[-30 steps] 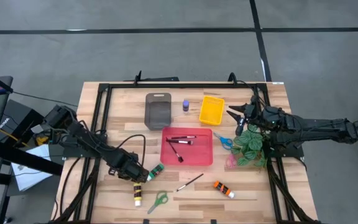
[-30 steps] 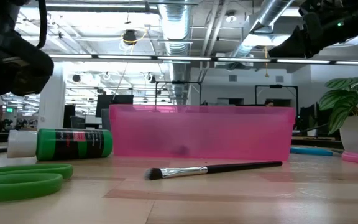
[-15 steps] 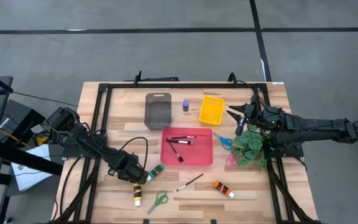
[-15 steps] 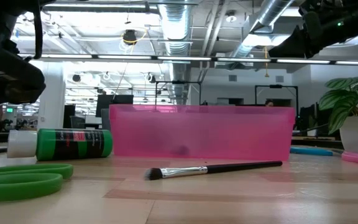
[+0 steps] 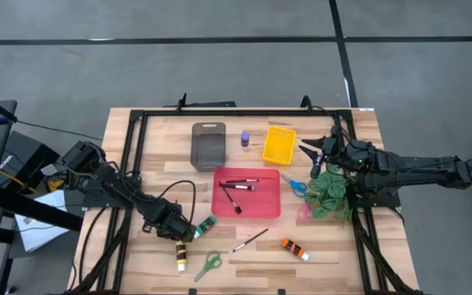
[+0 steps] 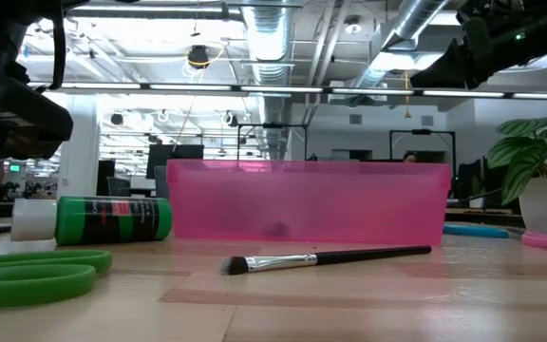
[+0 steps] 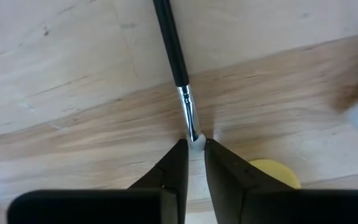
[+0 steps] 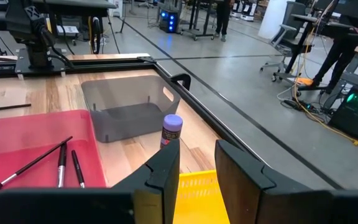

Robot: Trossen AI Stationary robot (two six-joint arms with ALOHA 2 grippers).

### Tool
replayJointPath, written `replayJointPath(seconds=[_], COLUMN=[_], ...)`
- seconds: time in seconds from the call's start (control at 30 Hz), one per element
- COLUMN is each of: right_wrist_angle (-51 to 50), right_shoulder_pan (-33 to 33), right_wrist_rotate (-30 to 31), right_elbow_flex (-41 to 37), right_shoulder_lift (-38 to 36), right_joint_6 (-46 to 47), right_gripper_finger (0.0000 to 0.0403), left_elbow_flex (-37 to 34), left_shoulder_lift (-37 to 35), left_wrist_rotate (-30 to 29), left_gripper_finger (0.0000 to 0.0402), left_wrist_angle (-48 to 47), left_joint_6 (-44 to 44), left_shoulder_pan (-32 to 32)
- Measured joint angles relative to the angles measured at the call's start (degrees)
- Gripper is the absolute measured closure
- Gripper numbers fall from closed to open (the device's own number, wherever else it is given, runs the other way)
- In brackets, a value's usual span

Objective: Pick & Place Paint Supplies
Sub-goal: Put the black makeup brush into the red bin

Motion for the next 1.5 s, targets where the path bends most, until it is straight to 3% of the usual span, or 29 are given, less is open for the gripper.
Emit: replayJointPath(seconds=[0.23,0.43,0.63,0.87,1.5], right_wrist_angle=[-0.39,-0.42,-0.59,-0.95,-2.32], right_shoulder_pan=[0.00,0.00,-0.01,-0.72,-1.60], right_wrist_rotate=[0.00,0.00,0.00,0.01,0.04], right_elbow_flex=[0.00,0.00,0.00,0.00,0.00], right_shoulder_lift=[0.01,0.00,0.00,0.00,0.02], right_joint_6=[-0.17,-0.15,-0.15,-0.15,-0.15], right_gripper_finger=[0.0305,0.0305,0.0305,0.0305,0.0305], left_elbow_flex=[0.02,0.06,-0.59,-0.33,-0.22], left_shoulder_lift=[0.07,-1.18,-6.18,-10.56,-12.28], left_wrist_rotate=[-2.10,-3.41,-12.13,-13.48,-16.44], left_gripper_finger=[0.0398,0.0401,0.0401,0.0401,0.0401], left_wrist_angle=[0.06,-3.30,-11.64,-13.13,-10.30], left_joint_6=[-0.27,0.55,0.15,2.23,24.67], left_shoulder_pan=[-0.08,-0.11,0.10,0.01,0.94])
